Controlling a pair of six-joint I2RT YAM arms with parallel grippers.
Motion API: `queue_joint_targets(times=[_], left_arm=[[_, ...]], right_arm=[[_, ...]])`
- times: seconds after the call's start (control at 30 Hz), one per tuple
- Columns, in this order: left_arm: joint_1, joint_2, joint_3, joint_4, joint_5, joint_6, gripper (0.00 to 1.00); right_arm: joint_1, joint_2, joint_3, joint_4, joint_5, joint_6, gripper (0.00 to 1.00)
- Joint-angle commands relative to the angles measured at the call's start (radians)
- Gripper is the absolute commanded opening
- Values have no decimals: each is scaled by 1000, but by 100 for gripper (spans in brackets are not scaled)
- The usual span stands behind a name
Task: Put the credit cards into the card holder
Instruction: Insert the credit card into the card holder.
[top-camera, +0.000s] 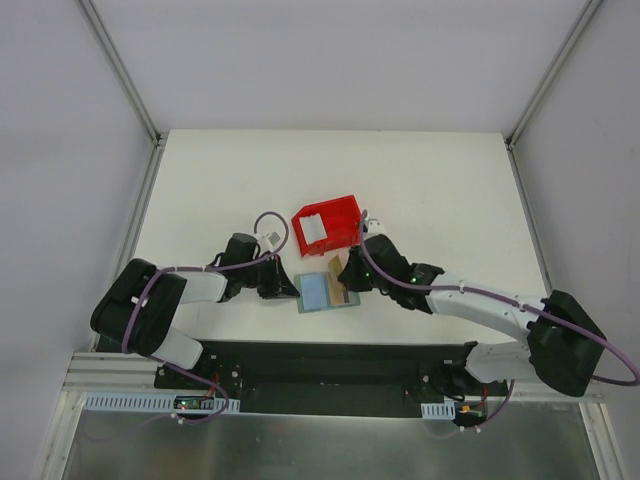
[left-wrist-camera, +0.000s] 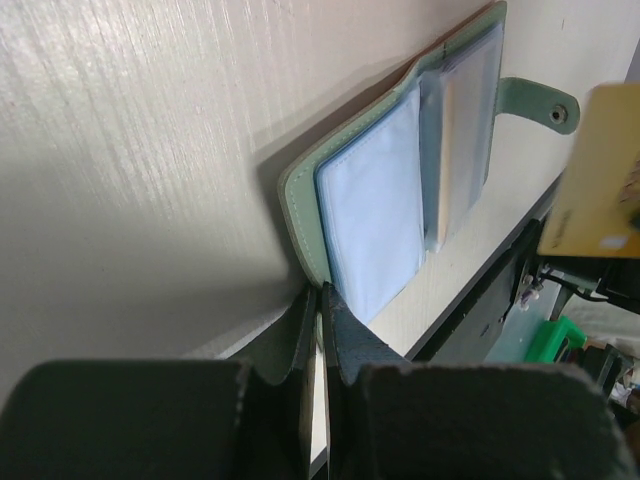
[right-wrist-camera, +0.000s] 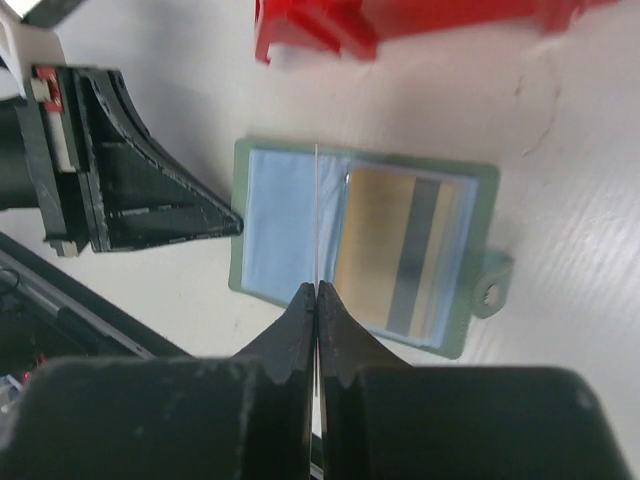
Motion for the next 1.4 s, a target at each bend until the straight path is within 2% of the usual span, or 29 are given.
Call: queue_joint_targets(times=[0.0, 0.13, 0.43, 0.87, 1.03, 1.37], left_arm=[[4, -7, -50, -61, -33, 23, 0], [4, -10, -61, -39, -30, 15, 0], [4, -8, -67, -38, -31, 10, 0], [4, -31, -73, -44, -48, 3, 0], [4, -31, -73, -42, -50, 1, 0], [4, -30, -70, -39, -57, 4, 0]], right_arm=[[49, 5, -60, 214, 25, 143, 0], [65, 42, -71, 237, 17, 152, 0], [86, 119, -119, 411, -32, 171, 1], [99, 85, -168, 461, 18, 102, 0], [95, 66, -163, 408, -6, 125, 0], [94, 83, -211, 505, -37, 155, 0]])
